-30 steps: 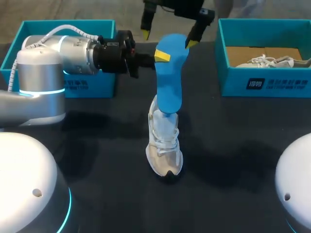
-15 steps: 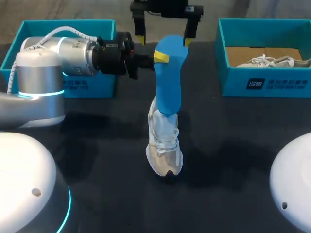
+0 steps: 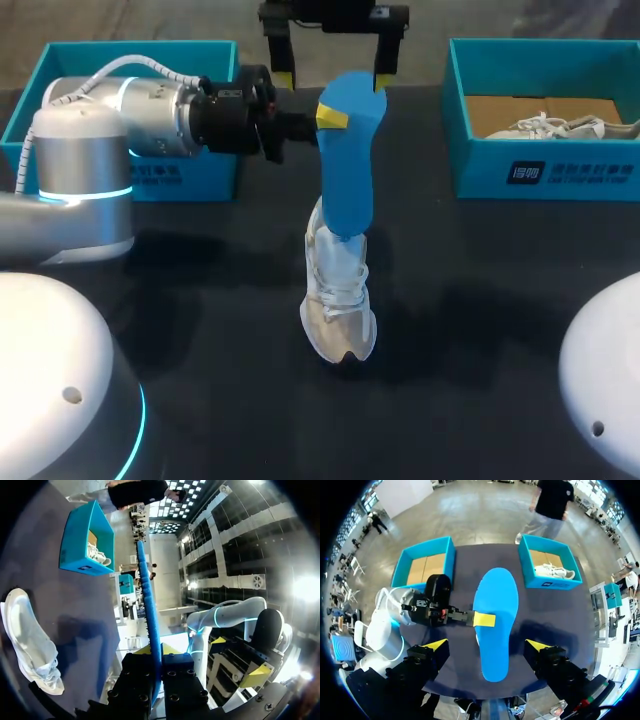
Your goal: Take the shoe out of the shoebox, open the shoe tongue, remove and reinsert the insole, then place the shoe into the shoebox
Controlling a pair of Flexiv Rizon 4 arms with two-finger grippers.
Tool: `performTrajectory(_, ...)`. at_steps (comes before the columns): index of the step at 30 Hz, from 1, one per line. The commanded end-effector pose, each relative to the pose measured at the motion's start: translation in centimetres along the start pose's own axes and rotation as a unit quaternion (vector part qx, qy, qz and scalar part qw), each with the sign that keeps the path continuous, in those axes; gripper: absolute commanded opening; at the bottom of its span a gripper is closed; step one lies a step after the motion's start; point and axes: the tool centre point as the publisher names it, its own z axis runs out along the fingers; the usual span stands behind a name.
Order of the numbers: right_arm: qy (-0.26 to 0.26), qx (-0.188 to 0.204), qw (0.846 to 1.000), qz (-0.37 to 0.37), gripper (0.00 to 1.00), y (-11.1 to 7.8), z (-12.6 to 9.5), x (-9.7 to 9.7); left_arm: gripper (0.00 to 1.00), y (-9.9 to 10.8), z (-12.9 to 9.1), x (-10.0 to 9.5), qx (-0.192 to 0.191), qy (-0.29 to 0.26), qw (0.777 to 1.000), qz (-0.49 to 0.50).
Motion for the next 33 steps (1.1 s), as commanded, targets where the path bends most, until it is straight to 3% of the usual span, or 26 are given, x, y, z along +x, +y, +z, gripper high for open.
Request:
performTrajectory(1,0.001,0.000,1.000,0.001,1.00,0.0,0.0,-0.1,0.00,0.0,0.0,-0.1,0.001,0.000,1.000,0.000)
performTrajectory(14,0.001,0.000,1.000,0.001,1.00,0.0,0.0,-0.1,0.00,-0.1,0.0,-0.1,-0.001,-0.001,1.000,0.000)
performTrajectory(16,0.031,-0.002,0.999,0.006,1.00,0.1,0.0,-0.6,0.00,-0.2,-0.1,-0.1,-0.001,-0.001,1.000,0.000)
performTrajectory(17,0.019,-0.010,1.000,0.006,1.00,0.2,0.0,-0.9,0.00,-0.2,-0.1,-0.1,-0.001,-0.001,1.000,0.000)
performTrajectory(21,0.085,-0.010,0.996,0.018,1.00,0.5,0.0,-1.8,0.00,-0.2,-0.3,-0.1,-0.001,-0.002,1.000,0.000)
performTrajectory(22,0.076,-0.013,0.997,0.017,1.00,0.5,0.1,-2.1,0.00,-0.2,-0.3,-0.1,0.000,-0.002,1.000,0.000)
performTrajectory(33,0.211,-0.004,0.977,0.015,1.00,0.8,0.4,-3.9,0.00,-0.2,-0.8,0.0,0.005,-0.005,1.000,0.000)
